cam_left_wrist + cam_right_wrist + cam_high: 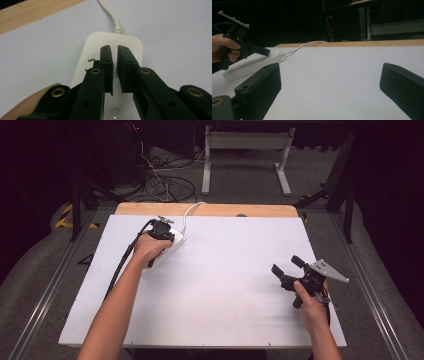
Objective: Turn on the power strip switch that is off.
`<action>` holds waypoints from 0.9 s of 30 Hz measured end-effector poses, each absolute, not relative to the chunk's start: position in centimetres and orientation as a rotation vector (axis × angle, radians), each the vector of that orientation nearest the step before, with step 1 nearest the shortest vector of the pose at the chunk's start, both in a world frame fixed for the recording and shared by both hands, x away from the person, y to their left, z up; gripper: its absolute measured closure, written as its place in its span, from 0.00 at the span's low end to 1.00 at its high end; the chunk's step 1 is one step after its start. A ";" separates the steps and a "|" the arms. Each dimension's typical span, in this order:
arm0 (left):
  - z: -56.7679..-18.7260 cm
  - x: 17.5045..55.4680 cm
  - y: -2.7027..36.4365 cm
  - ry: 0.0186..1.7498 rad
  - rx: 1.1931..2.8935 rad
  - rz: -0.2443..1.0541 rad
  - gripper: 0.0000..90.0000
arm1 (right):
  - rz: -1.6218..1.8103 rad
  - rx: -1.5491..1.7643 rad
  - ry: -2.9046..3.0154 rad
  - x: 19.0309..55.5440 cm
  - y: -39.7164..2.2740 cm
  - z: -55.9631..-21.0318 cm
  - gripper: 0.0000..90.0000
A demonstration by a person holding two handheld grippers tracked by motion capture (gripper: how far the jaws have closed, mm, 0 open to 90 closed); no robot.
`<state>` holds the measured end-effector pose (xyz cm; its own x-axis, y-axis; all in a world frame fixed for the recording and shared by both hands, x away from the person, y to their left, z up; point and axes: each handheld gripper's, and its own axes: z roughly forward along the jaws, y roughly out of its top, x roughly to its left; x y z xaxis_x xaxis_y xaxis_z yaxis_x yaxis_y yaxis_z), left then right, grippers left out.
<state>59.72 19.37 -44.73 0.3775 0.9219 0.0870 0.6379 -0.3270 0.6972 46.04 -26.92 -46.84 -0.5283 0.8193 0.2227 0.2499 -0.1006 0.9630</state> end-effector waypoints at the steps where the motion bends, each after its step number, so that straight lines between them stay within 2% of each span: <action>1: -44.6 59.6 19.6 1.340 2.041 0.653 0.93 | 1.668 1.167 1.725 46.0 -26.9 -46.8 0.05; 14: -42.0 56.0 22.4 1.294 1.757 0.782 0.95 | 1.657 1.158 1.733 45.9 -26.7 -46.8 0.05; 19: -41.2 53.9 23.9 1.290 1.638 0.851 0.95 | 1.641 1.149 1.734 45.8 -26.5 -46.7 0.05; 27: -39.8 49.6 25.8 1.278 1.542 0.904 0.95 | 1.609 1.146 1.738 45.5 -26.3 -46.6 0.05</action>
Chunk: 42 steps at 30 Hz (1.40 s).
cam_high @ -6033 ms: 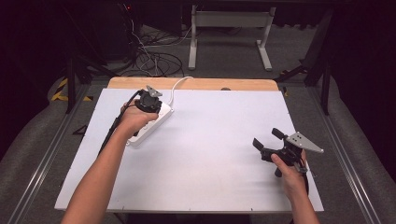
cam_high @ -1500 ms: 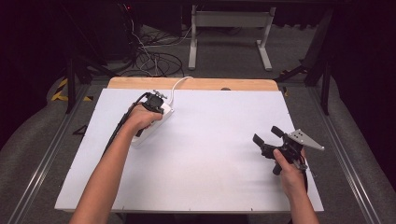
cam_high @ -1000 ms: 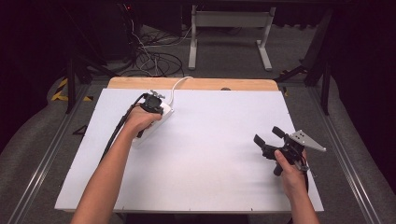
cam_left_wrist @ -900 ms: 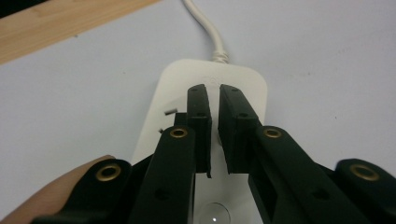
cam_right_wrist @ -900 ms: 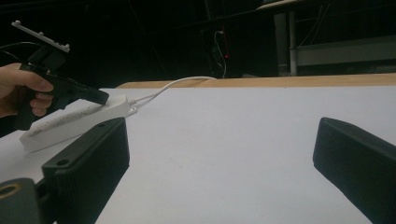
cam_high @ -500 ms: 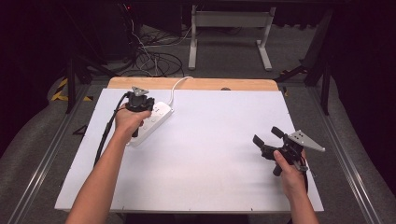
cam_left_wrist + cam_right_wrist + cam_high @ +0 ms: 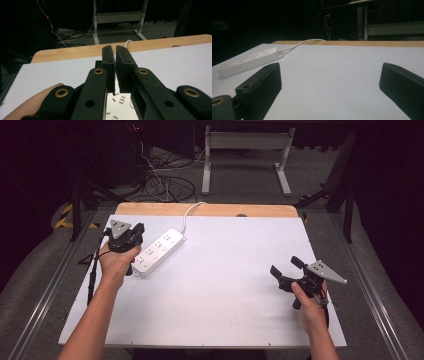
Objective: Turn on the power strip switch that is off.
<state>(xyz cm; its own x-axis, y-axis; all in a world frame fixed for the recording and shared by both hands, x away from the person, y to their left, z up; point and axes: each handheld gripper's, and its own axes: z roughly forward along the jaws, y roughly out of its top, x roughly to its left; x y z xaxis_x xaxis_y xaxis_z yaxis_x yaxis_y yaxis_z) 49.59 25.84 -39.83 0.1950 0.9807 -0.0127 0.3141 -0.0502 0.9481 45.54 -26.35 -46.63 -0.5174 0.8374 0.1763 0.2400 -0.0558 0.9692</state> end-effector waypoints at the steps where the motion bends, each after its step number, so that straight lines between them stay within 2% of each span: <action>1: -39.7 48.9 26.1 1.278 1.534 0.910 0.95 | 1.608 1.145 1.736 45.5 -26.3 -46.6 0.05; 4: -39.4 46.7 26.8 1.272 1.488 0.921 0.95 | 1.606 1.137 1.735 45.2 -26.0 -46.5 0.05; 8: -40.0 42.4 27.7 1.218 1.412 0.999 0.95 | 1.588 1.116 1.752 45.0 -25.6 -46.3 0.05; 11: -42.0 38.9 28.8 1.208 1.305 1.017 0.94 | 1.579 1.101 1.758 44.7 -25.3 -46.1 0.05; 14: -43.9 37.2 30.1 1.226 1.257 1.030 0.94 | 1.575 1.099 1.748 44.5 -25.3 -46.0 0.05; 18: -44.2 36.4 31.4 1.246 1.256 1.102 0.94 | 1.565 1.093 1.758 44.6 -25.0 -45.9 0.05; 24: -44.3 36.1 31.1 1.230 1.277 1.121 0.93 | 1.549 1.084 1.751 44.6 -24.9 -45.7 0.05; 37: -44.6 37.5 29.9 1.206 1.307 1.097 0.92 | 1.543 1.125 1.712 43.7 -26.8 -45.8 0.05; 39: -44.6 37.6 29.9 1.200 1.306 1.083 0.89 | 1.539 1.127 1.709 43.6 -26.9 -45.8 0.05; 42: -44.7 37.8 30.0 1.173 1.312 1.072 0.76 | 1.543 1.125 1.704 43.5 -26.9 -45.8 0.05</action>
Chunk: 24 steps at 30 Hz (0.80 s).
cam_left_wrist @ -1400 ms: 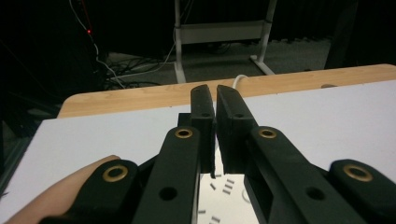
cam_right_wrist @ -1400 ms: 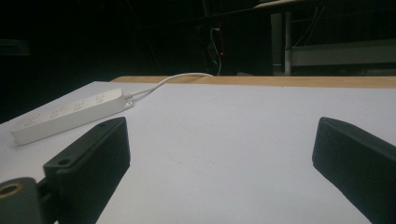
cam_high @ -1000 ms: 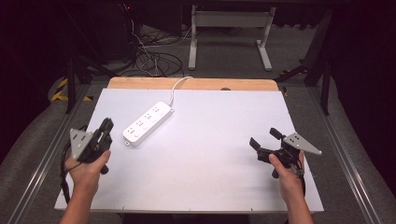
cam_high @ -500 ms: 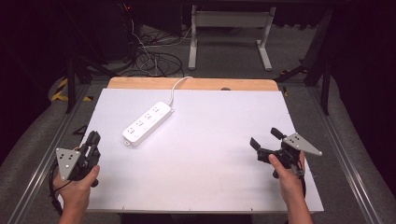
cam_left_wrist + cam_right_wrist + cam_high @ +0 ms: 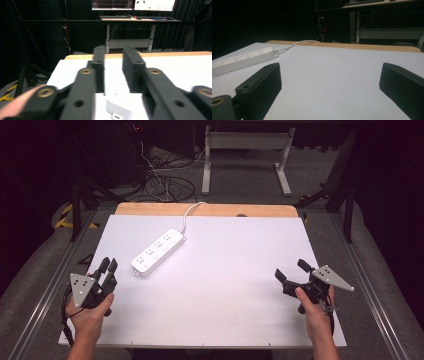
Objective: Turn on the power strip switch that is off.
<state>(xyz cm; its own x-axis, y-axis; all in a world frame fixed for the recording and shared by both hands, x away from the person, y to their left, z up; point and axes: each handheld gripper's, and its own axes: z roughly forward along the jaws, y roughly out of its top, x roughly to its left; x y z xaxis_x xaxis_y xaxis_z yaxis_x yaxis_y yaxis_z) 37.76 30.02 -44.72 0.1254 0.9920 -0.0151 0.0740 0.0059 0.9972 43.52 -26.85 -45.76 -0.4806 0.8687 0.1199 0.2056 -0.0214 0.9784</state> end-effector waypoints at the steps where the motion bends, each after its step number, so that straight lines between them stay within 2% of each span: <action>1: -44.8 37.8 30.0 1.162 1.308 1.075 0.67 | 1.543 1.126 1.704 43.5 -26.8 -45.8 0.05; 6: -45.5 38.4 30.0 1.114 1.333 1.118 0.23 | 1.543 1.125 1.709 43.6 -26.7 -45.7 0.05; 7: -45.6 38.4 29.9 1.102 1.338 1.133 0.17 | 1.545 1.125 1.708 43.6 -26.7 -45.7 0.05; 12: -45.4 38.5 29.6 1.117 1.335 1.121 0.10 | 1.548 1.125 1.708 43.7 -26.7 -45.7 0.05; 24: -45.5 38.6 29.7 1.128 1.321 1.141 0.09 | 1.548 1.127 1.703 43.6 -26.8 -45.7 0.05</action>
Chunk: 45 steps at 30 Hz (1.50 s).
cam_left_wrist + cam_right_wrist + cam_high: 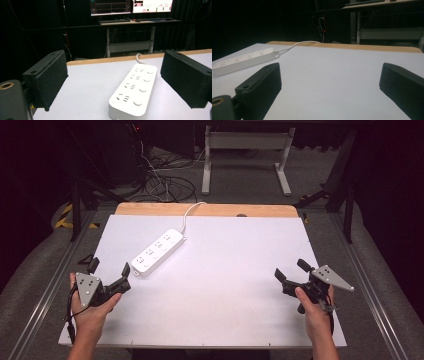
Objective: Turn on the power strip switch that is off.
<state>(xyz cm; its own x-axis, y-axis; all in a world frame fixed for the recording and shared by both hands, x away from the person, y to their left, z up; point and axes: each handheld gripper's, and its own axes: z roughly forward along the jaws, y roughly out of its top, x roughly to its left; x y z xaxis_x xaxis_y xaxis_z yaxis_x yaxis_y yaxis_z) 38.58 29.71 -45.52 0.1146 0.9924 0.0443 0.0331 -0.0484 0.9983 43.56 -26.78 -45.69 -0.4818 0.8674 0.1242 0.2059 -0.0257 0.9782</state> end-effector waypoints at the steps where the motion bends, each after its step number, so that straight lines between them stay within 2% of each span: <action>1: -45.5 38.6 29.7 1.131 1.319 1.135 0.09 | 1.548 1.127 1.702 43.5 -26.8 -45.7 0.05; 45: -45.8 37.6 31.6 1.160 1.290 1.131 0.09 | 1.570 1.118 1.717 43.7 -26.4 -45.5 0.05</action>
